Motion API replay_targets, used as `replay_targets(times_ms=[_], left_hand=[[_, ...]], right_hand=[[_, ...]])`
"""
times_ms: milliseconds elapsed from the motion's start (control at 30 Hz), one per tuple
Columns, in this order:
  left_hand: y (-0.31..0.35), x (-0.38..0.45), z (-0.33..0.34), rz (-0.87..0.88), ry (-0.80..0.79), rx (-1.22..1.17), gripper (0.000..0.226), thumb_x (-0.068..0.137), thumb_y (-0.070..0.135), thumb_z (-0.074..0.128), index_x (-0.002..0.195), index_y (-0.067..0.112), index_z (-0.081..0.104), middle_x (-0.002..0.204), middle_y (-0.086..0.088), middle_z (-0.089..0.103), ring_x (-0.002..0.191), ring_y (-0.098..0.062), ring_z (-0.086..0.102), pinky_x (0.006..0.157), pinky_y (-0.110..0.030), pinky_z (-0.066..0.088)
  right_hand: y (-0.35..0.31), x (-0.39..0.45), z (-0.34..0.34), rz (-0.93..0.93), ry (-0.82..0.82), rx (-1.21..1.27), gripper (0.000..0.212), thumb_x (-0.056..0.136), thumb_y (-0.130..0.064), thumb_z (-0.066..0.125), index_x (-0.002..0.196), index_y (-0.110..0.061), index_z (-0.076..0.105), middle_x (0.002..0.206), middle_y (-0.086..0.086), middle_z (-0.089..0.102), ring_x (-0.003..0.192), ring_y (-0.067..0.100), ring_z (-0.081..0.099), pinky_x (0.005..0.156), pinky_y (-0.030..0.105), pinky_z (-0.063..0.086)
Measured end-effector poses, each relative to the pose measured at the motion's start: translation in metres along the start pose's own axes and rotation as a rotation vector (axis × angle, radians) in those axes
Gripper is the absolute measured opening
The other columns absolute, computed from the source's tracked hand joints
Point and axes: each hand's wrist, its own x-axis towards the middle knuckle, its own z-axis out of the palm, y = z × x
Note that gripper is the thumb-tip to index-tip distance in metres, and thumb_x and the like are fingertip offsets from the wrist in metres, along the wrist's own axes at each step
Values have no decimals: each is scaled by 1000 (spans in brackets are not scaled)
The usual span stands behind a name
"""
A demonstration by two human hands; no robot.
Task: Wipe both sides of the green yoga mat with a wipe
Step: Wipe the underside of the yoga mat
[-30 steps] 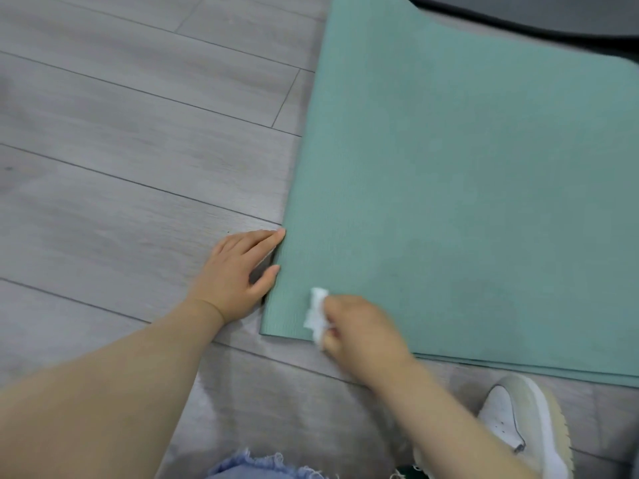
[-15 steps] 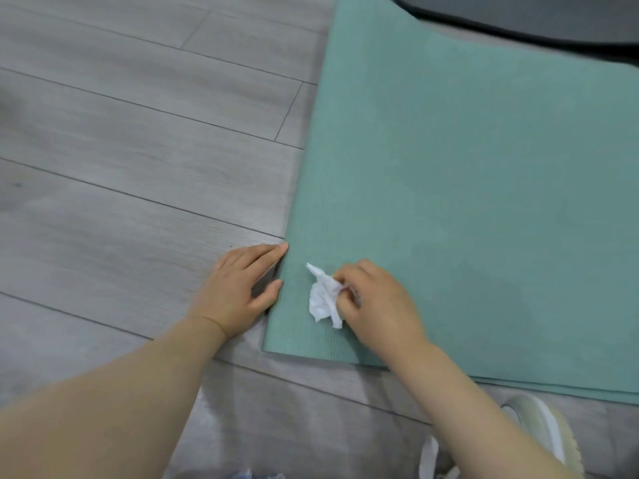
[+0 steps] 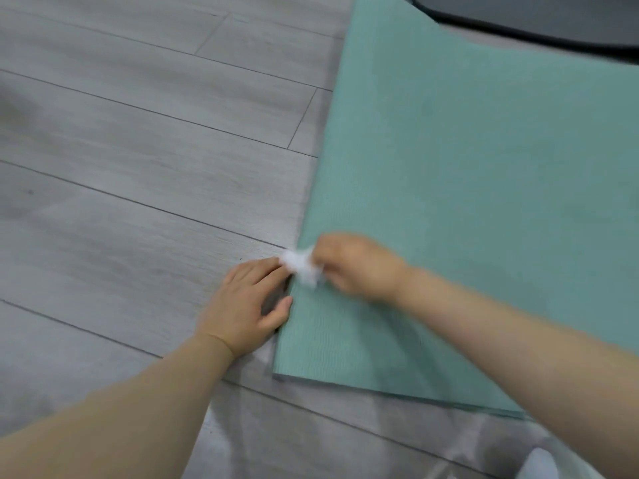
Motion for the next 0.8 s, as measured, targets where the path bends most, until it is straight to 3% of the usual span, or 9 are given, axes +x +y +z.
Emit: replay_targets(times_ms=[133, 200, 267, 367, 500, 600, 633, 700, 800], left_hand=[[2, 0, -1, -9, -18, -5, 58, 88, 38, 50, 144, 22, 50, 136, 5, 55, 118, -18, 52, 102, -36, 39], [3, 0, -2, -14, -22, -5, 58, 88, 38, 50, 144, 23, 49, 136, 6, 55, 117, -18, 53, 102, -35, 38], [3, 0, -2, -13, -25, -1, 58, 89, 39, 50, 144, 23, 49, 136, 6, 55, 117, -18, 53, 102, -34, 38], [3, 0, -2, -8, -21, -8, 57, 89, 38, 50, 144, 22, 50, 135, 5, 55, 117, -18, 53, 102, -36, 38], [4, 1, -4, 2, -26, -10, 58, 88, 37, 51, 144, 21, 50, 136, 5, 55, 116, -19, 54, 101, -37, 40], [4, 1, -3, -6, -31, -5, 58, 88, 37, 51, 144, 22, 50, 136, 6, 54, 116, -18, 53, 101, -38, 40], [3, 1, -3, -10, -27, -4, 58, 88, 37, 51, 144, 23, 50, 136, 7, 54, 117, -18, 53, 102, -39, 40], [3, 1, -4, -12, -27, -9, 57, 88, 37, 50, 143, 22, 50, 136, 7, 54, 118, -18, 53, 102, -39, 41], [5, 1, -5, -14, -36, -8, 57, 89, 37, 49, 144, 22, 50, 136, 6, 55, 118, -17, 52, 103, -36, 39]], right_hand=[[106, 53, -39, 696, 295, -60, 15, 82, -13, 53, 87, -5, 65, 95, 18, 65, 91, 35, 59, 71, 33, 39], [111, 61, -33, 851, 415, -24, 12, 83, -10, 53, 86, -4, 64, 95, 18, 65, 90, 34, 58, 67, 33, 35], [86, 56, -14, 763, 433, -14, 10, 84, -9, 54, 84, -5, 62, 91, 18, 64, 85, 34, 57, 67, 34, 32], [27, 9, 6, 429, 334, 44, 7, 79, -10, 58, 73, -12, 56, 75, 8, 58, 71, 30, 55, 61, 32, 31], [-50, -71, 11, -57, -200, 207, 7, 76, -8, 58, 78, -13, 54, 77, 5, 53, 73, 22, 46, 63, 29, 34], [-31, -49, 6, -323, -353, 116, 5, 81, -9, 51, 80, -12, 56, 81, 9, 55, 77, 22, 45, 65, 31, 32], [-11, -25, 1, -294, -285, 64, 8, 81, -10, 50, 80, -11, 58, 80, 10, 58, 76, 23, 49, 65, 30, 33], [41, 21, -14, -57, -30, -72, 12, 81, -14, 50, 82, -11, 62, 85, 12, 61, 80, 28, 57, 67, 29, 32], [105, 51, -34, 584, 281, -132, 15, 84, -18, 50, 84, -9, 62, 94, 18, 64, 89, 34, 59, 67, 32, 33]])
